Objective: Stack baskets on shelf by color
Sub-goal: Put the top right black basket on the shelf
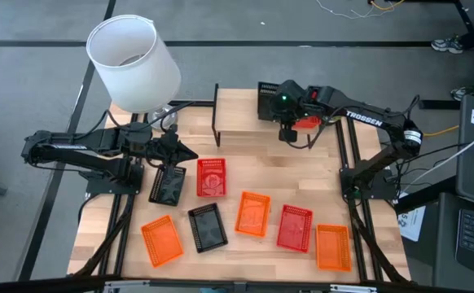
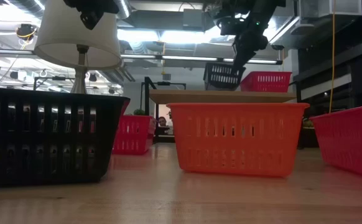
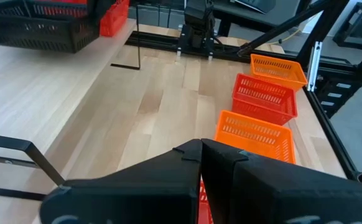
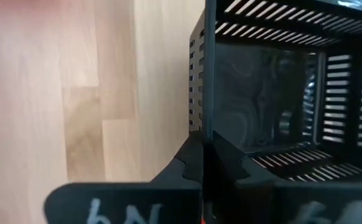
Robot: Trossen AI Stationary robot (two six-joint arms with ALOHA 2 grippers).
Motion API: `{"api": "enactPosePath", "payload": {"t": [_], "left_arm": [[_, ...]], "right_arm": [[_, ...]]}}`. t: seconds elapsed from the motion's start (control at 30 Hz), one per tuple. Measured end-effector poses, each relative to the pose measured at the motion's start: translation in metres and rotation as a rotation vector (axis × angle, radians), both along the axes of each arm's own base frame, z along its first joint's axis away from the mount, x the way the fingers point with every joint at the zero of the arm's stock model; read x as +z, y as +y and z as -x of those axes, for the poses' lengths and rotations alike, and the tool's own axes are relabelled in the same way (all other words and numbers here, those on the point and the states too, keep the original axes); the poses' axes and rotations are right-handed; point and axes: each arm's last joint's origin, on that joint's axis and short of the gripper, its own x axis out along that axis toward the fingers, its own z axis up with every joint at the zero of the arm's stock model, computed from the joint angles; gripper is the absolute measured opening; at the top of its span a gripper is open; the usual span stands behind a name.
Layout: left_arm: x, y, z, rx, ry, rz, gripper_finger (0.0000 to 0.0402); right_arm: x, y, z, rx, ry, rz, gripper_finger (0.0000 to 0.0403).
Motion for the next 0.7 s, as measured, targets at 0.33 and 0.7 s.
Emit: {"api": "enactPosePath", "payload": {"t": [0.33,0.7], "left_arm": [[0.000,0.000,0.000,0.000,0.000,0.000,0.0000],[0.000,0.000,0.000,0.000,0.000,0.000,0.0000]], "right_arm": [[-0.001,0.016,-0.007,0.012,-0.004,-0.022,0.0002],[-0.002,0.014,-0.005,-0.069,0.014,0.011,0.0054]]}}
